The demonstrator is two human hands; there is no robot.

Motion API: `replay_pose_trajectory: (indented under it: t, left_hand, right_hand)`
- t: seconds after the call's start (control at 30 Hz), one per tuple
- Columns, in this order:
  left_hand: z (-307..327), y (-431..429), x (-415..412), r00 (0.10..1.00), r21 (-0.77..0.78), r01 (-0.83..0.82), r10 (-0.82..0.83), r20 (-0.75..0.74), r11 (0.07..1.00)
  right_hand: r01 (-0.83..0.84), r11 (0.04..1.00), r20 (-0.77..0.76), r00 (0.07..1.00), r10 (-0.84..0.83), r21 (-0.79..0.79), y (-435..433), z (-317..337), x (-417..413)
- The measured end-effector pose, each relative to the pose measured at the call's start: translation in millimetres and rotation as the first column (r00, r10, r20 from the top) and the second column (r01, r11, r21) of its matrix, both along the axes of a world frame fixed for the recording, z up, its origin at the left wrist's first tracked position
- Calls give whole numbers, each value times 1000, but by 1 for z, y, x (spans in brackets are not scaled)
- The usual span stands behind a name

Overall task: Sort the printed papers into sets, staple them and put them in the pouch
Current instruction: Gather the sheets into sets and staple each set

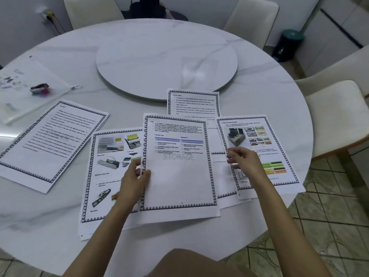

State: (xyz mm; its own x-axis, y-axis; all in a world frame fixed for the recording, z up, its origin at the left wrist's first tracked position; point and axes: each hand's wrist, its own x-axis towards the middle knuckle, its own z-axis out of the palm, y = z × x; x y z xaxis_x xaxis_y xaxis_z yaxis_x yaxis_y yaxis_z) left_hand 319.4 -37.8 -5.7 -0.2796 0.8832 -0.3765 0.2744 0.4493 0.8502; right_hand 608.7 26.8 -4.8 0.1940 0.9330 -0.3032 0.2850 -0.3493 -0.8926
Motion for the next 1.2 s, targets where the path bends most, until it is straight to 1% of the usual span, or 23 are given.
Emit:
replay_pose_trajectory:
  t: [0.17,0.4,0.5,0.63,0.73,0.8,0.9,0.97,1.03,1.1,1.2]
  left_hand:
    - [-13,-1,-13,998,-64,-37,34,-46,997]
    - [-17,-3,-37,989,-36,-125,121,-88,992]
    - [-17,-8,-55,985,0,-144,144,-91,990]
    - [-19,-13,-69,982,14,-179,180,-59,984]
    - [-17,-12,-68,981,16,-188,188,-40,982]
    - [-16,-9,-65,982,-6,-187,187,-18,982]
    - [-14,-3,-61,986,-48,-168,167,-20,985]
    - [-13,0,-58,988,-58,-147,144,-46,987]
    - [-13,2,-55,991,-53,-121,117,-72,991]
    - [-13,3,-51,991,-47,-105,100,-92,993]
    - [-12,5,-44,990,-30,-93,89,-112,995]
  right_hand:
    - [24,1000,115,993,-22,-12,-7,-9,12]
    - [60,998,172,984,-56,-16,-11,-15,27]
    - [67,998,250,966,-68,16,-12,-17,37]
    - [105,994,405,907,-111,37,-11,-15,64]
    - [126,991,555,822,-124,36,-9,-15,92]
    - [137,990,621,776,-112,7,-7,-19,109]
    - [178,979,696,716,-58,-102,-6,-24,124]
    - [185,967,721,693,-3,-173,-6,-29,128]
    - [188,958,721,692,26,-216,-7,-32,126]
    - [203,955,723,690,18,-217,-8,-32,122]
    - [250,943,699,715,-28,-218,-8,-29,118]
